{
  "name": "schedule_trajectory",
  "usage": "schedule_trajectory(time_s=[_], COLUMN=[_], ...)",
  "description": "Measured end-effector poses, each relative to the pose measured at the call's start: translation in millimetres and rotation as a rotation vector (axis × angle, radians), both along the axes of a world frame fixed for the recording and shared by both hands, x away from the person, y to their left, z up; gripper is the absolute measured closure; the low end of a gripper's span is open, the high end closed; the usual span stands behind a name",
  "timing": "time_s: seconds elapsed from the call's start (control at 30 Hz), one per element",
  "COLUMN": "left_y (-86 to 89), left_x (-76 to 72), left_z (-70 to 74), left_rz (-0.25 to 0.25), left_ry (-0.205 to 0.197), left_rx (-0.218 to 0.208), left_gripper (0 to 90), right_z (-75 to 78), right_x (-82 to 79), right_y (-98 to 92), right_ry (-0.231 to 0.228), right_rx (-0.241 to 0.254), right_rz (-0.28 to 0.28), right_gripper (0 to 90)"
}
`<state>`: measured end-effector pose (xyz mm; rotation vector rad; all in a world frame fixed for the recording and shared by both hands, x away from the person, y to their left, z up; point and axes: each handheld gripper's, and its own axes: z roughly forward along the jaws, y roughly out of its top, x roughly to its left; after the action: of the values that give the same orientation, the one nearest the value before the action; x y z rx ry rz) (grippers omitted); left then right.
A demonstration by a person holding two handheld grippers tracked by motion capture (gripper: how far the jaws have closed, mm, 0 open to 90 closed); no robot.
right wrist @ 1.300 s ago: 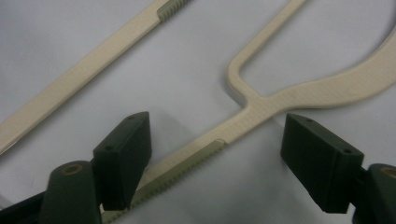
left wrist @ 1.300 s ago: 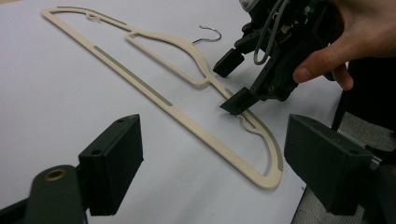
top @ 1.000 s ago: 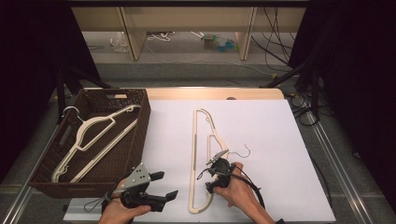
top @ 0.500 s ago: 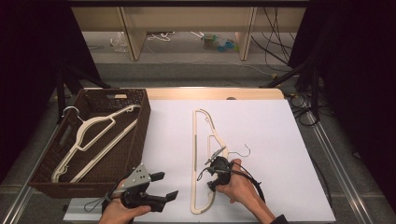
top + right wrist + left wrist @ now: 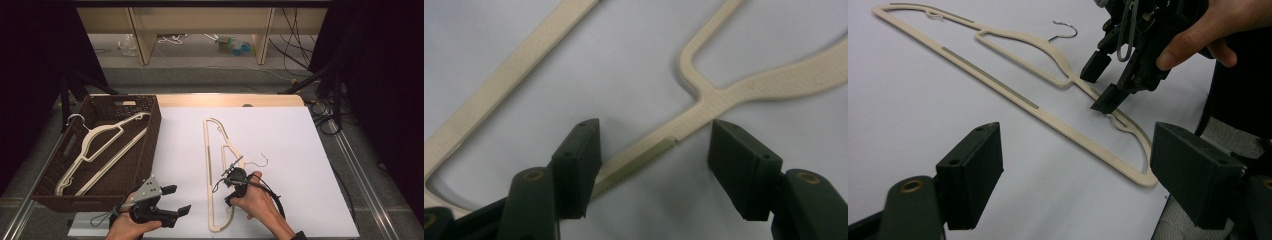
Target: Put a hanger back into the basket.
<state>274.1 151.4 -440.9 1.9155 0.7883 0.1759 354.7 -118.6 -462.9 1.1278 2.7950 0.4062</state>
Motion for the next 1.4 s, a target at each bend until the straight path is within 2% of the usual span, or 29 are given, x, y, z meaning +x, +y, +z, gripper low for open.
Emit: schedule_trajectory(time_s=[0.07, 0.1, 0.17, 0.2, 0.3, 0.5, 0.53, 0.6, 0.67, 0.7, 0.93, 1.0, 1.1, 1.17, 1.27, 1.4], left_y=[-0.5, -0.2, -0.3, -0.7, 1.0, 2.3, 2.5, 2.7, 2.8, 3.0, 3.1, 2.8, 3.1, 3.5, 3.5, 3.8], left_x=[0.1, -0.1, -0.1, -0.1, -0.9, -1.7, -2.1, -2.6, -3.3, -3.4, -2.4, -2.9, -3.0, -2.9, -3.1, -2.8], left_z=[-0.3, 0.1, 0.1, -0.4, 0.6, 0.5, 0.6, 0.7, 0.7, 0.8, 0.1, 0.3, 0.2, 0.3, 0.4, 0.5], left_rz=[-0.004, 0.000, 0.000, -0.002, 0.002, 0.002, 0.004, 0.006, 0.008, 0.010, -0.003, 0.003, 0.006, 0.003, 0.003, 0.002], left_ry=[0.006, 0.006, 0.006, 0.006, 0.006, 0.007, 0.008, 0.007, 0.007, 0.006, 0.007, 0.006, 0.009, 0.005, 0.005, 0.004], left_rx=[-0.001, 0.015, 0.012, -0.004, 0.010, 0.003, 0.006, 0.009, 0.005, 0.005, 0.010, 0.012, 0.011, 0.012, 0.010, 0.013], left_gripper=[21.2, 21.2, 21.2, 21.2, 21.2, 21.3, 21.3, 21.3, 21.3, 21.3, 21.5, 21.6, 21.8, 21.9, 22.0, 22.1], right_z=[-0.5, -0.6, -0.3, -0.3, 0.0, 2.0, 2.7, 2.5, 3.1, 3.5, 2.4, 3.4, 4.4, 4.3, 4.6, 5.4], right_x=[0.2, 0.2, -0.1, 0.2, 1.3, 6.2, 6.0, 6.6, 7.6, 7.3, 8.7, 9.0, 10.6, 12.0, 14.2, 16.0], right_y=[0.4, 0.5, 0.8, 0.3, -1.9, -10.4, -10.9, -11.6, -13.2, -14.2, -14.6, -14.2, -16.3, -18.4, -21.7, -27.5], right_ry=[-0.003, -0.002, 0.003, 0.004, 0.005, 0.031, 0.044, 0.038, 0.050, 0.064, 0.058, 0.071, 0.086, 0.080, 0.092, 0.101], right_rx=[-0.003, -0.004, -0.011, -0.012, -0.006, 0.018, 0.012, 0.006, -0.004, 0.000, -0.016, -0.022, -0.024, -0.022, -0.022, -0.025], right_rz=[0.004, 0.006, 0.010, 0.017, 0.038, 0.031, 0.027, 0.031, 0.032, 0.009, 0.014, 0.018, 0.019, 0.041, 0.041, 0.067], right_gripper=[38.4, 38.5, 39.1, 39.5, 40.9, 48.3, 48.7, 49.2, 50.2, 50.7, 51.6, 52.3, 56.3, 58.9, 64.3, 69.6])
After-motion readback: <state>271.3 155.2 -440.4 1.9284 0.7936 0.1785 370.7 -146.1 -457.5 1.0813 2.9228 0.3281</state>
